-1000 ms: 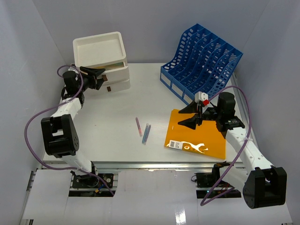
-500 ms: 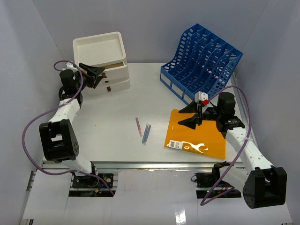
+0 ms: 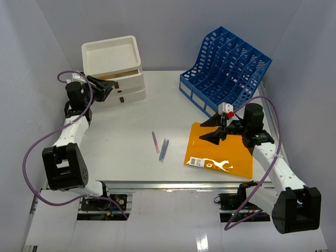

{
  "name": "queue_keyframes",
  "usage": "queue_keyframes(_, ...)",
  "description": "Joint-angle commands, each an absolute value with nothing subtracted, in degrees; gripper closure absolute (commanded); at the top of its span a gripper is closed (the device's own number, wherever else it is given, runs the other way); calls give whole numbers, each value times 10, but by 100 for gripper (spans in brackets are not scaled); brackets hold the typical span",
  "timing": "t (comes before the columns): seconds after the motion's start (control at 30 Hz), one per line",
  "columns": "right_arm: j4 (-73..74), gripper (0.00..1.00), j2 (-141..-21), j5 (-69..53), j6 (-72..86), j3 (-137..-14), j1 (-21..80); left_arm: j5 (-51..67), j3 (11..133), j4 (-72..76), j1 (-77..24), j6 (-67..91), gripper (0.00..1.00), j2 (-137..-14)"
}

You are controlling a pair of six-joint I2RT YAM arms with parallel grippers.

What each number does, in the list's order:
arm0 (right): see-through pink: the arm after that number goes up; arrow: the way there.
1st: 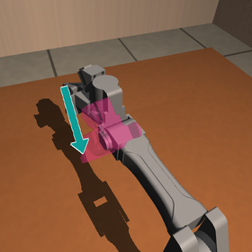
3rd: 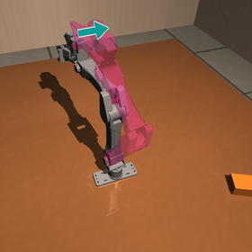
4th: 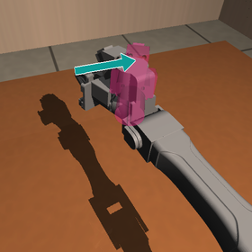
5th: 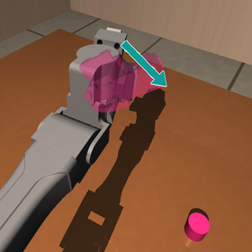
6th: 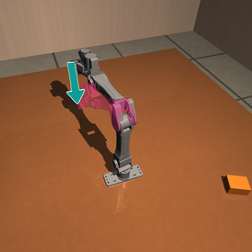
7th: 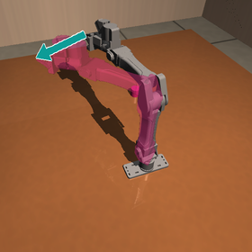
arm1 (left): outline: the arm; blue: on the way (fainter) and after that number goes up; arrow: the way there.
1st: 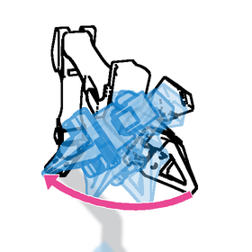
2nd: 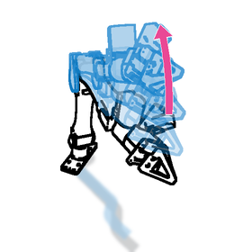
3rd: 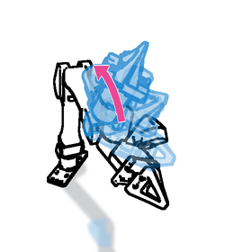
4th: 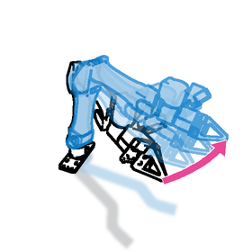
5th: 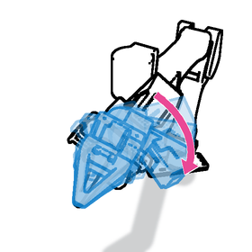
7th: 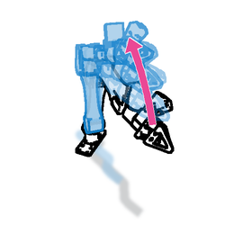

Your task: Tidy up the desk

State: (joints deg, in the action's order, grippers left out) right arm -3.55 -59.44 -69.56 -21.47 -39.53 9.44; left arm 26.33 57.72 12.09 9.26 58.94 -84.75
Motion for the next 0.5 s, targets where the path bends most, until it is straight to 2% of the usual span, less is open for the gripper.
queue_keyframes(0.0,-41,36,-590,-701,-222,-399,91,243,543,107,94,596,69,-830)
queue_keyframes(0.07,-38,36,-592,-702,-224,-399,91,249,527,117,94,613,78,-836)
queue_keyframes(0.13,-34,36,-594,-702,-228,-401,91,254,520,133,94,629,79,-847)
queue_keyframes(0.33,-32,36,-595,-698,-232,-402,91,255,550,163,94,679,79,-911)
queue_keyframes(0.47,-31,36,-595,-697,-232,-402,91,251,592,163,94,691,75,-945)
